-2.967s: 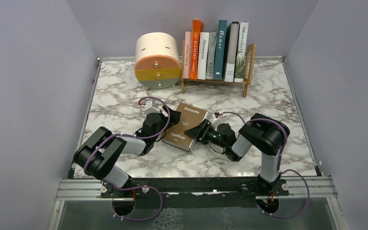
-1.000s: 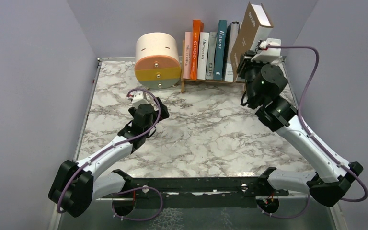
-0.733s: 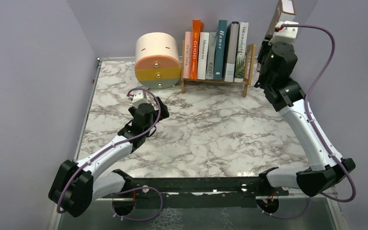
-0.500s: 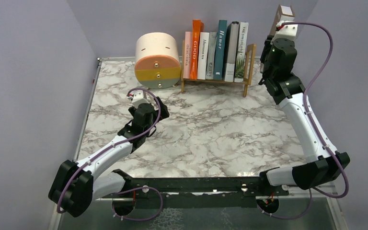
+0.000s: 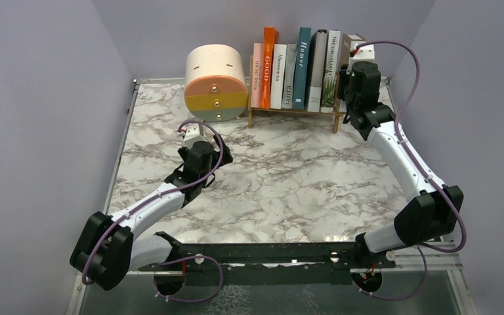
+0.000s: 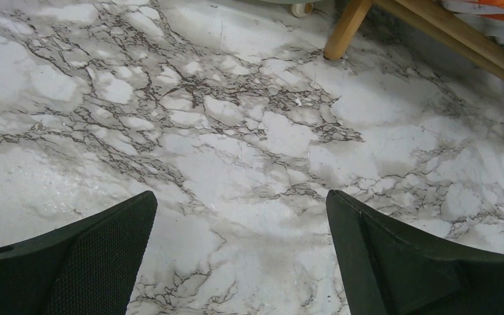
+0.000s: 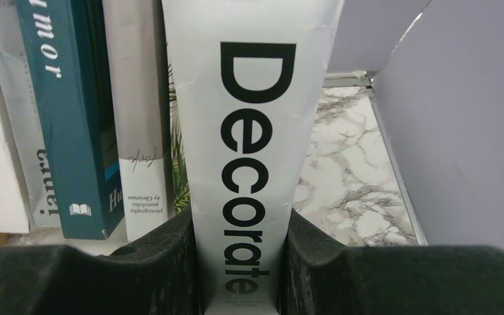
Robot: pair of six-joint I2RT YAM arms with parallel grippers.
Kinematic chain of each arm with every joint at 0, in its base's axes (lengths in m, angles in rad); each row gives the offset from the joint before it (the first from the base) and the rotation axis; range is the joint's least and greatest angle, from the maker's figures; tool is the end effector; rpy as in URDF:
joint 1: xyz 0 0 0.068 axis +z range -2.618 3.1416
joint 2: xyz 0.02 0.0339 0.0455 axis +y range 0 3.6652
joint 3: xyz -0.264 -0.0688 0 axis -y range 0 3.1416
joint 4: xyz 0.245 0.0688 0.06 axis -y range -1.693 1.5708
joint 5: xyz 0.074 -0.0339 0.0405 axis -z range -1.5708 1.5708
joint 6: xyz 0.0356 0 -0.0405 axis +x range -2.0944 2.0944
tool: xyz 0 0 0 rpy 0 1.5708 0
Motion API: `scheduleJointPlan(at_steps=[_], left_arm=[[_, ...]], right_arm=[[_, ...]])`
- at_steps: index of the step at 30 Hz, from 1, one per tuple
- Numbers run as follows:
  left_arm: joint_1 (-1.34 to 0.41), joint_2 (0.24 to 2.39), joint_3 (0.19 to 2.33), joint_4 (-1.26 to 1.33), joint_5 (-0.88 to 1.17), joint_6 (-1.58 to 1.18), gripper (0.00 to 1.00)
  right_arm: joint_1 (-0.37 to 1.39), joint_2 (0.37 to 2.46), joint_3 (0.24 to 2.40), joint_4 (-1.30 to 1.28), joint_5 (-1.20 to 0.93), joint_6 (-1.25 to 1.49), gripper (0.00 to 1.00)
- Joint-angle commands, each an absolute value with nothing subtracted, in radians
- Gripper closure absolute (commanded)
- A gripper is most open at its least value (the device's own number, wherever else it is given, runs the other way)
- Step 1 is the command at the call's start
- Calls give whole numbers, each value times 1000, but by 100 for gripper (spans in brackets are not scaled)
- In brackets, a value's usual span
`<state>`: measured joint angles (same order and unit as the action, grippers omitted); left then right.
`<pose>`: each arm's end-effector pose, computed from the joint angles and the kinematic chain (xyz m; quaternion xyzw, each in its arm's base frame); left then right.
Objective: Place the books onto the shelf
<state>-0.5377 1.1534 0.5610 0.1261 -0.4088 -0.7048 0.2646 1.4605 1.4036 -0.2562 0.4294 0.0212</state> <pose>0.2177 -0.1133 0.2199 -0.1757 0.8218 -0.1585 0.5183 0.3322 0.0747 0.3891 0.0285 0.7995 -0.0887 0.5934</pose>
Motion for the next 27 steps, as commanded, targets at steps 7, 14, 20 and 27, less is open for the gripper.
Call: scheduleJointPlan(at_steps=[7, 14, 20, 27], left_arm=[[-533, 1190, 596, 157, -393, -688, 1], [-530, 1204, 603, 161, -393, -678, 1], [-524, 1210, 609, 157, -393, -668, 1], [-514, 1220, 609, 162, -390, -664, 1]], right_arm=[[261, 1496, 1377, -129, 275, 38, 99], [259, 1579, 1407, -146, 293, 50, 99], [249, 1660, 1432, -155, 285, 73, 99], [240, 1732, 1445, -114, 278, 78, 99]])
